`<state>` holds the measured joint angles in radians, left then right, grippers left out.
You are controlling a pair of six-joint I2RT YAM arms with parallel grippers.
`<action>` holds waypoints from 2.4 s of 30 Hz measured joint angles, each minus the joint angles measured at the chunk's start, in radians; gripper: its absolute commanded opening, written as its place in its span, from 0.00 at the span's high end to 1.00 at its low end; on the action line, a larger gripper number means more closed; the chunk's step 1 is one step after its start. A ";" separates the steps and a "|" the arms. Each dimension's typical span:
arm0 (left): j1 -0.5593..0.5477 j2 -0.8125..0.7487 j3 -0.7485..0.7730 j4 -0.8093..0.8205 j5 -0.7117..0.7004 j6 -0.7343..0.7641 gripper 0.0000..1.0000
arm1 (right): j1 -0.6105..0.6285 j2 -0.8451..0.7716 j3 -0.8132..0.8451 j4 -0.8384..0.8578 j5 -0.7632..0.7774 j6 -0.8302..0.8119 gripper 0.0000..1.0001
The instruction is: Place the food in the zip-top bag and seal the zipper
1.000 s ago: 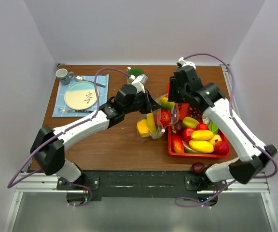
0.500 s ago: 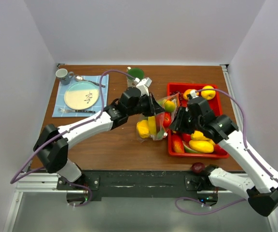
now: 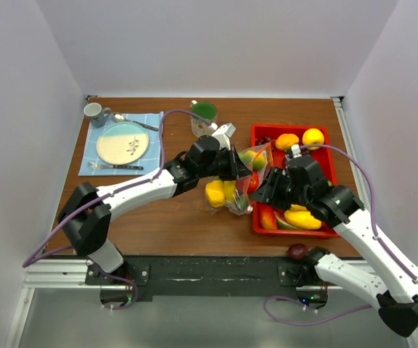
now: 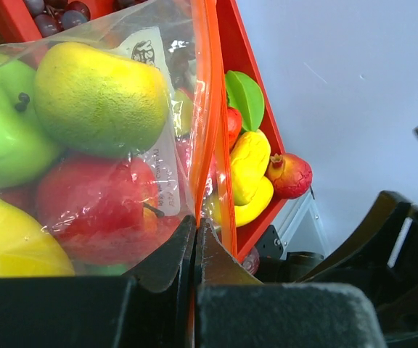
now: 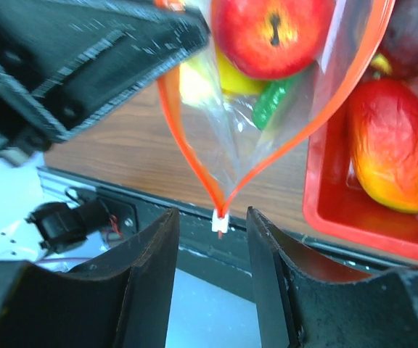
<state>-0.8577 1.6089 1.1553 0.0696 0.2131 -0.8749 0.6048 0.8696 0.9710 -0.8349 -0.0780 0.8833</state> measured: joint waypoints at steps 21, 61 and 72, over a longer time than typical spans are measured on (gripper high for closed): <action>-0.014 0.013 0.000 0.004 -0.006 -0.005 1.00 | 0.102 0.026 -0.100 0.051 0.021 0.053 0.71; -0.525 -0.228 -0.893 1.126 -0.754 0.957 0.42 | 0.102 0.124 0.035 -0.073 0.072 0.155 1.00; -0.583 -0.100 -0.780 1.181 -0.808 1.146 0.45 | 0.102 0.140 0.074 -0.141 0.087 0.228 1.00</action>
<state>-1.4410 1.5093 0.3756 1.2510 -0.5949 0.2710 0.7067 1.0100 1.0454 -0.9756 0.0090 1.1114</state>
